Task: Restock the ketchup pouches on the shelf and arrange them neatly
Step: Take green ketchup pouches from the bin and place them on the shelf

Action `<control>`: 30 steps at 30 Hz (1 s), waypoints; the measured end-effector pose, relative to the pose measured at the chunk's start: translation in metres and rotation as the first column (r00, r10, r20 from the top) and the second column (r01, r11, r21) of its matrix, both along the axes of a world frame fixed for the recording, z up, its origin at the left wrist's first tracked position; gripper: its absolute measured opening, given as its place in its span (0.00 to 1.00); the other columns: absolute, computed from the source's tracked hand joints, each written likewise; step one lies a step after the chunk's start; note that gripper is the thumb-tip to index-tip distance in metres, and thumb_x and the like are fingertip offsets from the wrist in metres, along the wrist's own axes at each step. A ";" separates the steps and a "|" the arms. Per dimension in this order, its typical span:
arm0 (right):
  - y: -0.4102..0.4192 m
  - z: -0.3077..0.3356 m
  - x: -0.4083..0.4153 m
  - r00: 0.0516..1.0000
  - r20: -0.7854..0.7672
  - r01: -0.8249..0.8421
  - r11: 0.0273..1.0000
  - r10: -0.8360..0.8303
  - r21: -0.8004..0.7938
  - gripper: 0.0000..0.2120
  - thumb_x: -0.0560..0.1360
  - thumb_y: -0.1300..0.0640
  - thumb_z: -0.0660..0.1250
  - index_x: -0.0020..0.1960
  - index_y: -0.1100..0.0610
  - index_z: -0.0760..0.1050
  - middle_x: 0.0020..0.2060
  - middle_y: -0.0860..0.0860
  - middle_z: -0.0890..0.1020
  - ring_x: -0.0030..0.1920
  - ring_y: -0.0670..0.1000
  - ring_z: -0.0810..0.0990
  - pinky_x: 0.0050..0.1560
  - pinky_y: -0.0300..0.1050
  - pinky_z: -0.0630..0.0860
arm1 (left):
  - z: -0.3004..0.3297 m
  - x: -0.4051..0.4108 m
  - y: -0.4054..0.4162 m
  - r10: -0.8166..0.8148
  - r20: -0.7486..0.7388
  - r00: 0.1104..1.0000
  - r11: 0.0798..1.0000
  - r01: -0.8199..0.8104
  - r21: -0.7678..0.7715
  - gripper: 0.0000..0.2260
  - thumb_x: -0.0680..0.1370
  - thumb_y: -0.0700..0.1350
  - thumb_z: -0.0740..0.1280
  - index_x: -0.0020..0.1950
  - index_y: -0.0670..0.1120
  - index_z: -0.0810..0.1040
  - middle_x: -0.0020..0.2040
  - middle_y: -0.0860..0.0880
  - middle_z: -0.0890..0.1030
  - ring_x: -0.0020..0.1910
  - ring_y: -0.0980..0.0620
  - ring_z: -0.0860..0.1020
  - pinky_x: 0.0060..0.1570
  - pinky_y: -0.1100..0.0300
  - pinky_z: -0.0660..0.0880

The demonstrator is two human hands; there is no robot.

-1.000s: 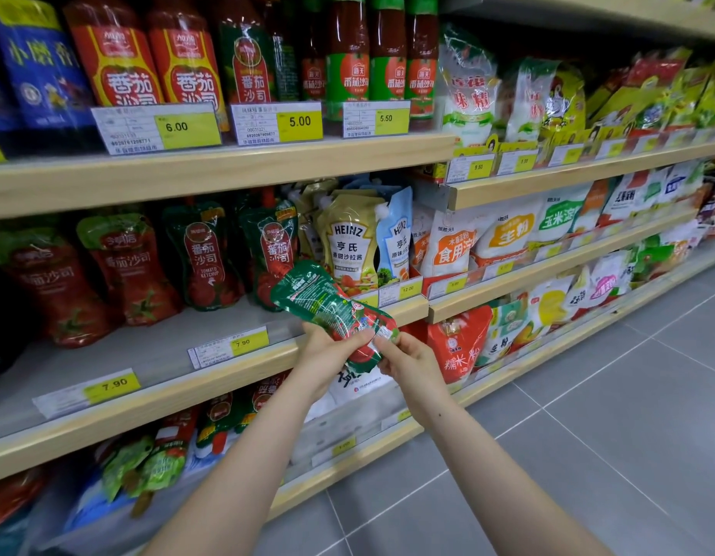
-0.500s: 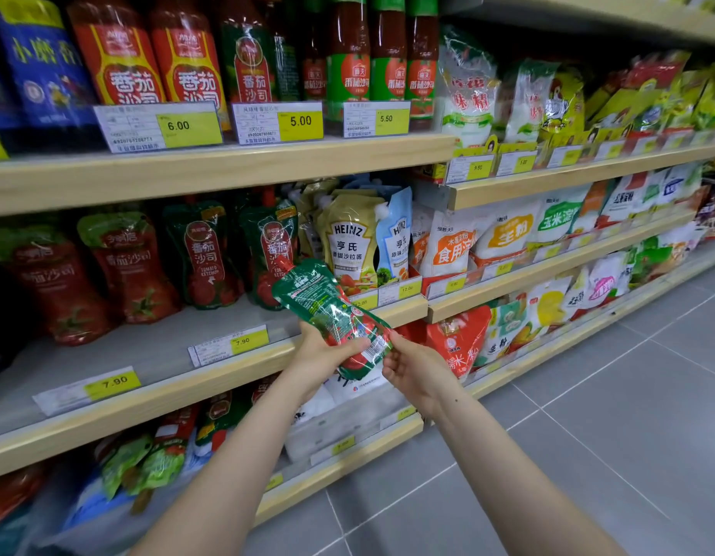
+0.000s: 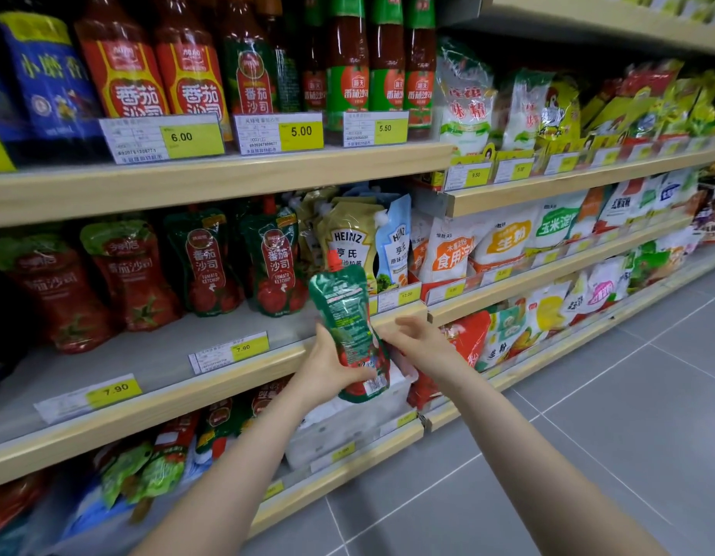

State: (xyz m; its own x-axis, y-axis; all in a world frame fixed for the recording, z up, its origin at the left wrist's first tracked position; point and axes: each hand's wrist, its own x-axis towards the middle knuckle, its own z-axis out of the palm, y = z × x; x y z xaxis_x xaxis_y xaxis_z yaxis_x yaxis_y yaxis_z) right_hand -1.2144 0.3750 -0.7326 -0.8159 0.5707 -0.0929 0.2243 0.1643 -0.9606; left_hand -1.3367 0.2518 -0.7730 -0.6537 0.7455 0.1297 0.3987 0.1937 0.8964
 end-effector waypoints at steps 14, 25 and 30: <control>0.005 0.025 -0.014 0.889 -0.450 -0.187 0.962 0.080 -0.197 0.14 0.74 0.64 0.66 0.59 0.55 0.75 0.56 0.55 0.81 0.54 0.52 0.80 0.55 0.45 0.78 | 0.020 0.005 0.005 -0.401 0.235 0.885 0.911 0.411 0.005 0.32 0.60 0.46 0.80 0.60 0.55 0.72 0.54 0.53 0.82 0.53 0.55 0.80 0.46 0.61 0.77; -0.027 0.021 -0.017 0.953 -0.304 0.111 0.940 -0.009 0.322 0.21 0.69 0.55 0.72 0.60 0.55 0.71 0.49 0.46 0.81 0.48 0.42 0.79 0.52 0.40 0.77 | 0.009 0.024 0.016 0.074 -0.207 0.976 0.995 -0.085 -0.045 0.35 0.57 0.52 0.80 0.59 0.46 0.69 0.54 0.48 0.75 0.51 0.51 0.75 0.47 0.56 0.76; 0.002 0.036 -0.011 0.943 -0.324 -0.072 0.997 0.071 0.011 0.11 0.70 0.64 0.71 0.48 0.51 0.77 0.43 0.47 0.85 0.46 0.48 0.84 0.40 0.37 0.80 | 0.020 0.001 -0.005 0.010 -0.119 0.993 0.998 -0.018 -0.064 0.34 0.57 0.56 0.80 0.58 0.51 0.69 0.58 0.51 0.75 0.56 0.51 0.74 0.55 0.51 0.75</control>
State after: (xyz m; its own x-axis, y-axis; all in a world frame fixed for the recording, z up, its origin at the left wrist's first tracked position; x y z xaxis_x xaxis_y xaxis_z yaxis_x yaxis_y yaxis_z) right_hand -1.2255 0.3766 -0.6965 -0.8406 0.5098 0.1829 -0.1117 0.1672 -0.9796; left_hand -1.3360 0.2465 -0.7525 -0.6469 0.7459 0.1584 0.4981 0.2561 0.8285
